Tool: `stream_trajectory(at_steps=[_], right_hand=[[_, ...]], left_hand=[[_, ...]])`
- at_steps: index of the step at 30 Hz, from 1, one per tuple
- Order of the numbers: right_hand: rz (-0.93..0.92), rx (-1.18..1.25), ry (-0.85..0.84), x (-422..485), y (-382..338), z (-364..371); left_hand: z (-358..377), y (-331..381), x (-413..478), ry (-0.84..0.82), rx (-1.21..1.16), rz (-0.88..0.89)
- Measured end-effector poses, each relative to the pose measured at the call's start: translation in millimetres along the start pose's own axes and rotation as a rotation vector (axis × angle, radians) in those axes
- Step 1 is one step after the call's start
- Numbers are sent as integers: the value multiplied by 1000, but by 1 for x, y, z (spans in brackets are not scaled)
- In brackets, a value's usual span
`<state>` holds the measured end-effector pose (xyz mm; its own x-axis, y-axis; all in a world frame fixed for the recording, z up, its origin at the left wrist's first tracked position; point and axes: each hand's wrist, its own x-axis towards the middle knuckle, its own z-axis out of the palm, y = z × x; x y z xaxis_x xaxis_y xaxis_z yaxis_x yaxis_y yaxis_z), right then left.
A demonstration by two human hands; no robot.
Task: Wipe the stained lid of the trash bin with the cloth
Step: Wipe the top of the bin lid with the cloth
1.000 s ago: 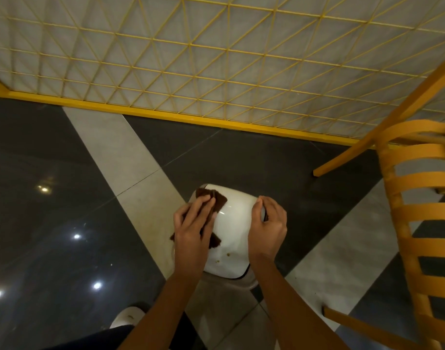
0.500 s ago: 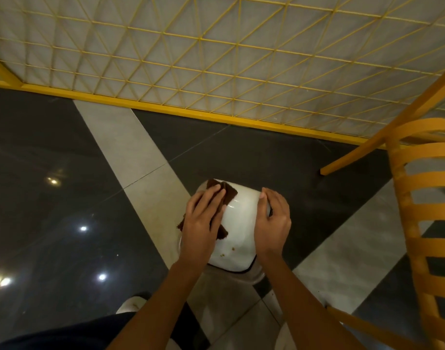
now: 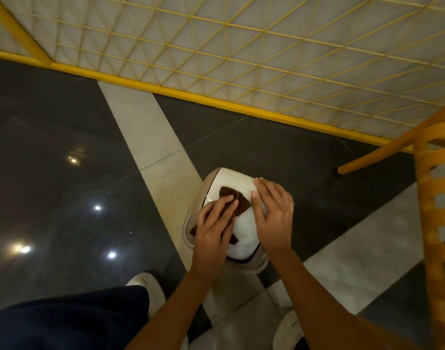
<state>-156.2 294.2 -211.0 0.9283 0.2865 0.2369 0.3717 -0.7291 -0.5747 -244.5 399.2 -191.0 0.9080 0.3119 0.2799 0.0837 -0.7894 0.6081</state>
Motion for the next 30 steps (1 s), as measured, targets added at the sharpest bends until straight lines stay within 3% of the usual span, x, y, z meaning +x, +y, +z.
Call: stream_trajectory(at_steps=[6,11,15,20,26,30], right_hand=[[-71,-158,-106,0,18,14],[-36,-83,-35,1,8,9],[-52,-56,-26,-2,7,6],[24,7,-41,-1,1,0],[357,195,271,-14,1,-6],[546,123,247,-7,-6,-13]], left_hand=[[7,3,50,10,-18,-161],[3,-3,30,18,104,60],[5,-14,4,119,-149,-238],[6,-12,49,154,-279,-561],[17,0,90,-84,-388,-305],[38,7,118,-250,-383,-103]])
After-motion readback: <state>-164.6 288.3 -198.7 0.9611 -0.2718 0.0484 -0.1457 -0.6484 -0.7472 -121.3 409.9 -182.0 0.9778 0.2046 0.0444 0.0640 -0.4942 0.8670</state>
